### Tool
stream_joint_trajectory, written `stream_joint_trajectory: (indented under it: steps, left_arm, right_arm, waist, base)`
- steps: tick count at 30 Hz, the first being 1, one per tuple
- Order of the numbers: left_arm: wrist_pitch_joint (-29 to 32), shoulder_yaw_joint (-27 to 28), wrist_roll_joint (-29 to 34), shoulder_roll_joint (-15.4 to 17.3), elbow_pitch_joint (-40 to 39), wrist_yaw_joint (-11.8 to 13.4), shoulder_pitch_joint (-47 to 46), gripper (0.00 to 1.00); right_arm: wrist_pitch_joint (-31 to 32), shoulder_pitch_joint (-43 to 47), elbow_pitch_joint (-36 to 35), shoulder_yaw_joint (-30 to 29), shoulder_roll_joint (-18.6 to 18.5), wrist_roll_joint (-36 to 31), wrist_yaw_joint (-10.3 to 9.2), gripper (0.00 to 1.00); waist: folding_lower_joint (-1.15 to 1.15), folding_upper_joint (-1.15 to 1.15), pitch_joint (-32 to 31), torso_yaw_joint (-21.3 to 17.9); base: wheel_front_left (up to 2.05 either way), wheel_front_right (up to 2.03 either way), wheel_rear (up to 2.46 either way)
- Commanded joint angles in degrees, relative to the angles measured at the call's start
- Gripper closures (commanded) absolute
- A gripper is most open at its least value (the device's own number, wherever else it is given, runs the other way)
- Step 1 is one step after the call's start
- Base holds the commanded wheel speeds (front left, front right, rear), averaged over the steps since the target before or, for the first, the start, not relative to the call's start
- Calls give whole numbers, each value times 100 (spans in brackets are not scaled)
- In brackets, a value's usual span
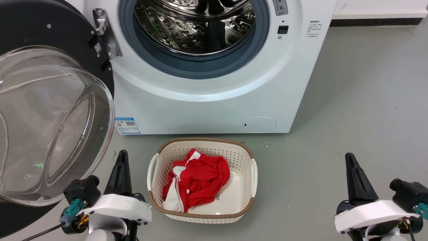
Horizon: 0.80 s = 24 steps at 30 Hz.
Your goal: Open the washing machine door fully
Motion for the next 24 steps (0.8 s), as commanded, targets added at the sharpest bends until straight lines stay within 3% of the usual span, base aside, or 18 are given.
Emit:
stream_joint_trajectory:
  steps: [1, 24]
  left_arm:
    - [44, 29, -268, 8, -80, -31, -91, 100]
    - [554, 198, -2448, 5, 0, -207, -67, 100]
  right_arm:
    - [33, -143, -49, -3, -51, 295, 1, 100]
    - [445, -260, 137, -52, -128, 2521, 0, 100]
  waist:
    - [0, 0, -6, 1]
    - [0, 0, -100, 15]
  base:
    - [0, 0, 0]
    - [0, 0, 0]
